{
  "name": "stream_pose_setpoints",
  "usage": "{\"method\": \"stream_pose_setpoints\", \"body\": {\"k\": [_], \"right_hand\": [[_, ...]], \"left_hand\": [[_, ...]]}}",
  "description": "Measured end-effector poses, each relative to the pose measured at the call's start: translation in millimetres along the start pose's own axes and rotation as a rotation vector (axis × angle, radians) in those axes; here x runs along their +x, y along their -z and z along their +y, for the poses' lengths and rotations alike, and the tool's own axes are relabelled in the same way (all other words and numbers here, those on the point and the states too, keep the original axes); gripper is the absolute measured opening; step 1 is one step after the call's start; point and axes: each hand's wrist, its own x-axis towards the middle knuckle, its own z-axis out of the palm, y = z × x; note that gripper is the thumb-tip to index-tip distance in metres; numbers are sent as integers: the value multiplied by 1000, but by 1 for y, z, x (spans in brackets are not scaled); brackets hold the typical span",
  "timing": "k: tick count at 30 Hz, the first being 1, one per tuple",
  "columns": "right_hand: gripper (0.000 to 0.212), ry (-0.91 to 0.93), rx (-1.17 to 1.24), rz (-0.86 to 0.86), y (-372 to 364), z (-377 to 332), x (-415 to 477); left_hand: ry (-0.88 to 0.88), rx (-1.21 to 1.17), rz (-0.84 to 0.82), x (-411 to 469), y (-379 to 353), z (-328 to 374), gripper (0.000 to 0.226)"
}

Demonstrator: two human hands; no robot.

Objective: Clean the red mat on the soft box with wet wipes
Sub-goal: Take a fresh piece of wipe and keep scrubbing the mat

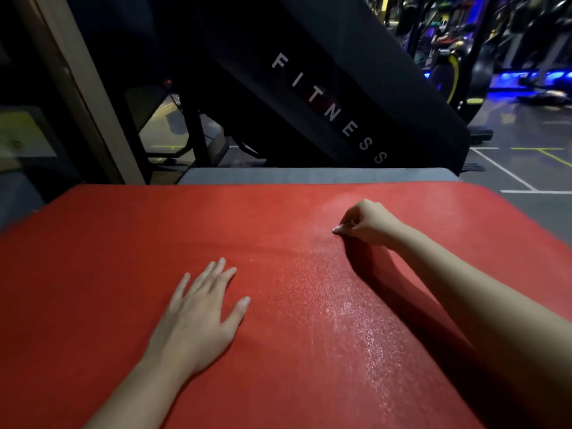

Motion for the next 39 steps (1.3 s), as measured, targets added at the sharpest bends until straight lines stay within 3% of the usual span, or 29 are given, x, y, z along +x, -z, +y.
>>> {"method": "stream_pose_setpoints", "body": {"k": [6, 11, 16, 22, 26, 31, 36, 39], "right_hand": [[25, -53, 101, 186, -4, 4, 26], [25, 30, 68, -18, -5, -1, 28], [22, -65, 121, 173, -12, 10, 61], [16, -170, 265, 298, -13, 16, 118], [23, -217, 211, 304, -16, 22, 142], [26, -171, 118, 150, -5, 1, 151], [15, -183, 163, 304, -21, -3, 155], [16, -141, 135, 266, -26, -3, 156]], "left_hand": [[-6, -20, -7, -1, 0, -1, 85], [-14, -25, -24, 0, 1, -2, 88], [-14, 9, -31, 1, -4, -1, 95], [-7, 17, -39, 1, 0, 1, 85], [-12, 1, -41, 1, 0, 1, 83], [-19, 18, -30, 1, -4, -1, 83], [-12, 29, -37, 1, -1, 1, 93], [-14, 24, -43, 1, 2, 1, 88]]}}
